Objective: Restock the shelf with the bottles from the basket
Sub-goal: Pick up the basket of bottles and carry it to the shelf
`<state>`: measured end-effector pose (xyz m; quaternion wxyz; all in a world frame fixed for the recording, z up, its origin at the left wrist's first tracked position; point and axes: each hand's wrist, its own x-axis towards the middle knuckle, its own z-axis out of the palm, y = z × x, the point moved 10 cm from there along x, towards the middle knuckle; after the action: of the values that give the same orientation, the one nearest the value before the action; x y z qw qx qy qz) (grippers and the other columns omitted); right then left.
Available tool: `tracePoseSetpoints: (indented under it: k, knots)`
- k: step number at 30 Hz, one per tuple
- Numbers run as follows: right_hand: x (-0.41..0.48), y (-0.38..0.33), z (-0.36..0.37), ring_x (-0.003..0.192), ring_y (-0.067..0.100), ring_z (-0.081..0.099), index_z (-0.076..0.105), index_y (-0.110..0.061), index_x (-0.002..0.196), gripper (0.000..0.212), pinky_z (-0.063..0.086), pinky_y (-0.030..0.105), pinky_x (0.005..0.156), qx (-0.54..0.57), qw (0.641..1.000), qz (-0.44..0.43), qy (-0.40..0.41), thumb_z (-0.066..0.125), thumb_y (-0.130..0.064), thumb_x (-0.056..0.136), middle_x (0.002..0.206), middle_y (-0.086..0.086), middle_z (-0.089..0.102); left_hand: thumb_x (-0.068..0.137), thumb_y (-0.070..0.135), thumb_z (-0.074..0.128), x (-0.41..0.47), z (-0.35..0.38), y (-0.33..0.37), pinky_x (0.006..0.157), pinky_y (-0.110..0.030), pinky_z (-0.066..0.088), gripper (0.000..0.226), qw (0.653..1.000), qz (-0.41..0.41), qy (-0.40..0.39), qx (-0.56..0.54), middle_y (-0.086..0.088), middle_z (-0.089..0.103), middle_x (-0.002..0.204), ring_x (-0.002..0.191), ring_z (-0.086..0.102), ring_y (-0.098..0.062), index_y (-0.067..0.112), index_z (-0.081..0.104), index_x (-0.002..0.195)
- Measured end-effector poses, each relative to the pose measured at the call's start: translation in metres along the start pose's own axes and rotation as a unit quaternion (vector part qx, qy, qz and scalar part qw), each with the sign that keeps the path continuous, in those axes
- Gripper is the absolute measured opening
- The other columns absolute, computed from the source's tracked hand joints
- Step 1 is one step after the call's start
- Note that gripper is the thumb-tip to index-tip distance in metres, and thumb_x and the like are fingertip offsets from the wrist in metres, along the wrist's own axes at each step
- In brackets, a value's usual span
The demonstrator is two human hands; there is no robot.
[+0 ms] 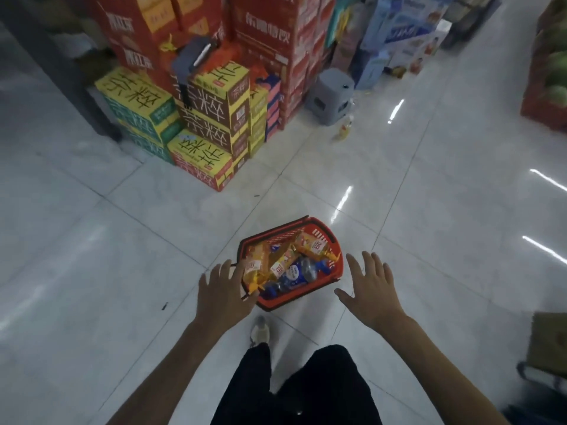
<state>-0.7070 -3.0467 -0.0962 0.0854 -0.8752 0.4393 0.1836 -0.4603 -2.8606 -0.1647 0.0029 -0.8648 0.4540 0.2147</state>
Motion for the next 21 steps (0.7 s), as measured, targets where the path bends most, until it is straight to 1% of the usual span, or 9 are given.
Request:
tracePoseSetpoints:
  k: [2,5,8,10,12,14,17,19,21]
  knots:
    - [0.022,0.005,0.0,0.156,0.038,0.005,0.012,-0.021,0.161,0.087,0.008,0.052,0.125,-0.002,1.0,-0.026,-0.004,0.043,-0.069,0.095,0.167,0.016,0.012,0.084,0.072,0.051,0.005,0.009,0.002,0.107,-0.063,0.044,0.083,1.0,-0.028,-0.001,-0.012,-0.015,0.054,0.151,0.138,0.053,-0.037,0.021,0.05,0.151]
    - [0.053,0.013,0.004,0.154,0.038,0.014,0.021,-0.021,0.158,0.084,0.012,0.051,0.124,0.0,0.998,-0.068,-0.014,0.051,-0.066,0.094,0.164,0.016,0.022,0.088,0.074,0.046,0.008,0.027,0.009,0.115,-0.06,0.036,0.086,0.997,-0.071,-0.026,-0.02,-0.012,0.044,0.16,0.147,0.043,-0.034,0.024,0.04,0.158]
    - [0.086,0.023,0.015,0.146,0.042,0.031,0.035,-0.019,0.151,0.081,0.026,0.056,0.119,0.001,0.993,-0.119,-0.014,0.062,-0.061,0.089,0.155,0.019,0.037,0.09,0.075,0.039,0.012,0.041,0.025,0.12,-0.056,0.032,0.087,0.993,-0.104,-0.054,-0.016,-0.008,0.037,0.165,0.152,0.035,-0.03,0.026,0.03,0.161]
    - [0.112,0.03,0.026,0.14,0.042,0.041,0.037,-0.018,0.147,0.08,0.035,0.057,0.113,0.012,0.988,-0.153,-0.02,0.067,-0.06,0.085,0.148,0.019,0.045,0.092,0.074,0.038,0.016,0.05,0.039,0.121,-0.053,0.033,0.085,0.989,-0.13,-0.065,-0.022,-0.007,0.036,0.165,0.152,0.035,-0.029,0.027,0.027,0.162]
    - [0.138,0.036,0.041,0.138,0.038,0.043,0.035,-0.02,0.146,0.08,0.04,0.055,0.112,0.011,0.984,-0.175,-0.034,0.064,-0.061,0.084,0.146,0.016,0.046,0.094,0.072,0.041,0.024,0.059,0.05,0.119,-0.049,0.038,0.08,0.983,-0.164,-0.065,-0.046,-0.005,0.04,0.163,0.149,0.039,-0.026,0.027,0.03,0.16]
    - [0.16,0.043,0.054,0.138,0.037,0.042,0.033,-0.022,0.147,0.081,0.04,0.054,0.112,0.006,0.98,-0.191,-0.049,0.063,-0.063,0.084,0.147,0.014,0.043,0.098,0.066,0.046,0.034,0.071,0.055,0.114,-0.045,0.045,0.072,0.975,-0.2,-0.062,-0.079,-0.002,0.046,0.159,0.144,0.047,-0.024,0.027,0.037,0.157]
    - [0.185,0.054,0.07,0.136,0.037,0.045,0.033,-0.023,0.146,0.078,0.041,0.054,0.111,0.017,0.978,-0.2,-0.054,0.07,-0.055,0.085,0.145,0.014,0.044,0.1,0.058,0.05,0.049,0.095,0.057,0.102,-0.042,0.053,0.059,0.963,-0.238,-0.052,-0.119,-0.001,0.059,0.146,0.13,0.06,-0.021,0.026,0.05,0.149]
    - [0.201,0.06,0.087,0.131,0.039,0.05,0.036,-0.019,0.144,0.077,0.043,0.053,0.108,0.018,0.977,-0.205,-0.059,0.073,-0.049,0.085,0.141,0.017,0.048,0.101,0.053,0.05,0.061,0.115,0.056,0.098,-0.042,0.055,0.052,0.955,-0.255,-0.051,-0.143,-0.001,0.063,0.14,0.124,0.064,-0.021,0.025,0.054,0.145]
    - [0.219,0.061,0.112,0.126,0.041,0.054,0.038,-0.016,0.143,0.077,0.047,0.055,0.103,0.007,0.974,-0.214,-0.072,0.075,-0.049,0.084,0.138,0.021,0.051,0.102,0.051,0.05,0.076,0.14,0.051,0.097,-0.043,0.055,0.049,0.951,-0.264,-0.06,-0.151,0.0,0.064,0.137,0.122,0.064,-0.021,0.024,0.055,0.143]
